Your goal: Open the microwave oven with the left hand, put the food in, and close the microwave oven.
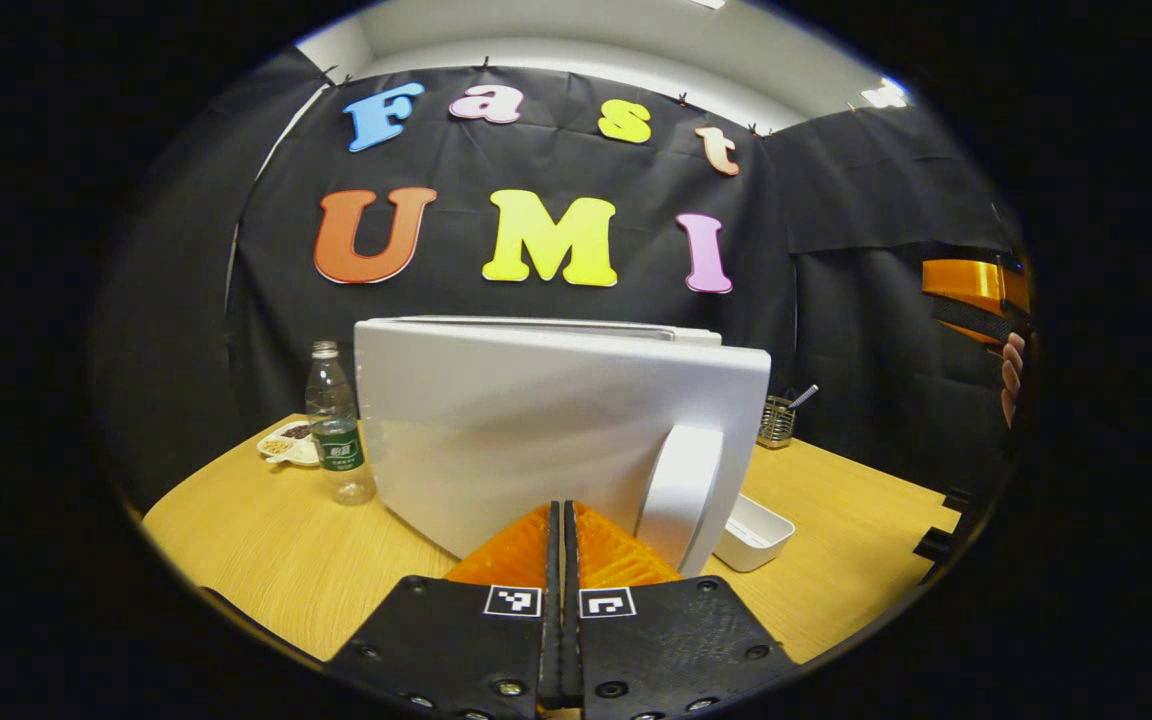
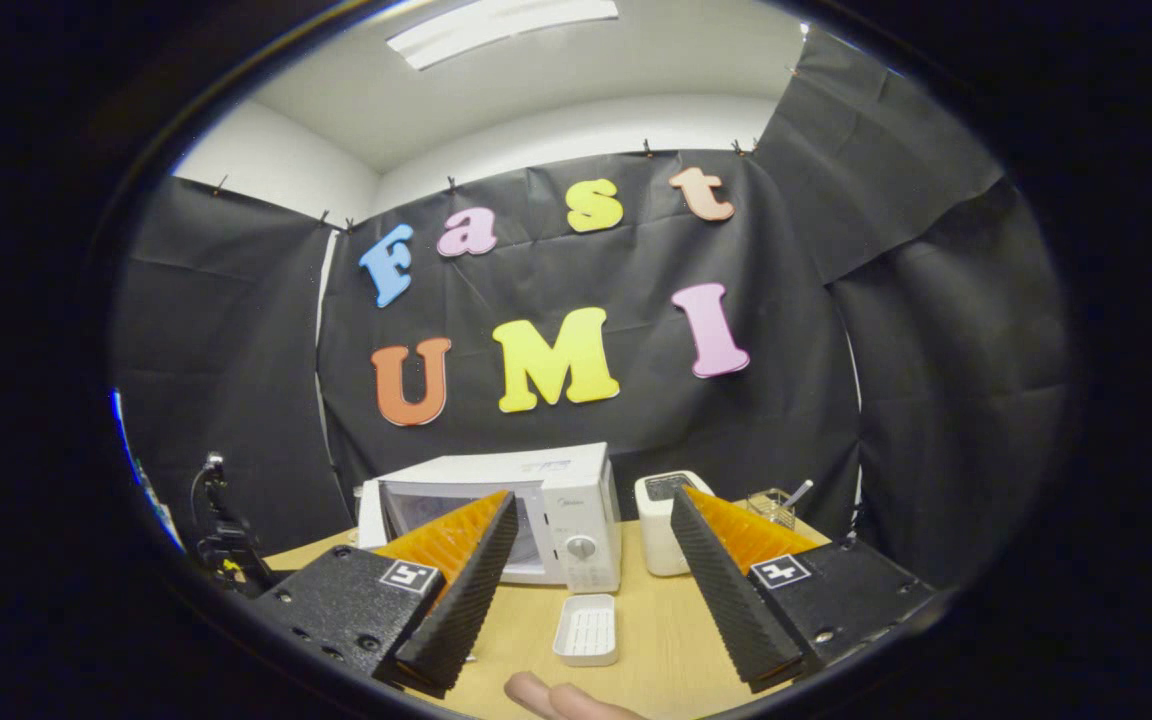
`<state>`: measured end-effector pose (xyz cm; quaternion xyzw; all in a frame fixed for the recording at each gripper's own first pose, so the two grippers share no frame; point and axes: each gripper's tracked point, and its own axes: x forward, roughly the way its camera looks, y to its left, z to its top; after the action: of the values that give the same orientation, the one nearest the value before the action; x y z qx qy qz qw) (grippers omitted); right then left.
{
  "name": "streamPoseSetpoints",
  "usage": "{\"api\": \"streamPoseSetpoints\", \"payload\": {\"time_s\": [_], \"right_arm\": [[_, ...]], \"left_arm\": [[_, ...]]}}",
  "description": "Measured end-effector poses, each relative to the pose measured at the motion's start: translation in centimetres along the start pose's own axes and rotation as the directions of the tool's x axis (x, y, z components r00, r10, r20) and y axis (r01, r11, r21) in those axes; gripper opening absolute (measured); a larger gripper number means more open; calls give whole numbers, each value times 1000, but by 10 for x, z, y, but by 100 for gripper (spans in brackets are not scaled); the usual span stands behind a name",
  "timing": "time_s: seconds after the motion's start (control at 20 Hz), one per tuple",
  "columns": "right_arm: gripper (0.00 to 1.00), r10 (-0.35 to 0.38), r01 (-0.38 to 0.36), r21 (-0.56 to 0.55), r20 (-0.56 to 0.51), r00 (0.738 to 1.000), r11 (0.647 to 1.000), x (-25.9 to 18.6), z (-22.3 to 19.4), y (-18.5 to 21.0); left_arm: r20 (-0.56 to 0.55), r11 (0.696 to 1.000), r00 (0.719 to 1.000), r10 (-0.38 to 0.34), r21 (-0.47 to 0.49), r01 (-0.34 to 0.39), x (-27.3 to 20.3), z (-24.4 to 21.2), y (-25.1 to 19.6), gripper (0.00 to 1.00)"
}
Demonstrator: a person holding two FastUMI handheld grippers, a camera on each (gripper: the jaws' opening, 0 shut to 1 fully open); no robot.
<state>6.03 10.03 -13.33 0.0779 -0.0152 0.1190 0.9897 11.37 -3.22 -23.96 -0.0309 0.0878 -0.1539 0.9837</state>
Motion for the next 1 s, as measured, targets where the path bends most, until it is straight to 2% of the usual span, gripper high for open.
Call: {"api": "streamPoseSetpoints", "payload": {"time_s": [0.3,0.55,0.75,1.0], "right_arm": [[98,-10,12,61,-36,999,998,12,-4,-26],[98,-12,15,72,-42,999,997,20,-5,-38],[98,-15,18,63,-49,999,998,26,-6,-49],[98,-20,23,63,-53,998,998,30,-11,-59]], "left_arm": [[-3,995,996,-85,52,85,42,11,-44,0],[-16,993,998,-55,100,56,88,10,-52,0],[23,998,999,-46,32,46,114,21,-49,0],[49,1000,998,-29,2,29,135,30,-45,0]]}}
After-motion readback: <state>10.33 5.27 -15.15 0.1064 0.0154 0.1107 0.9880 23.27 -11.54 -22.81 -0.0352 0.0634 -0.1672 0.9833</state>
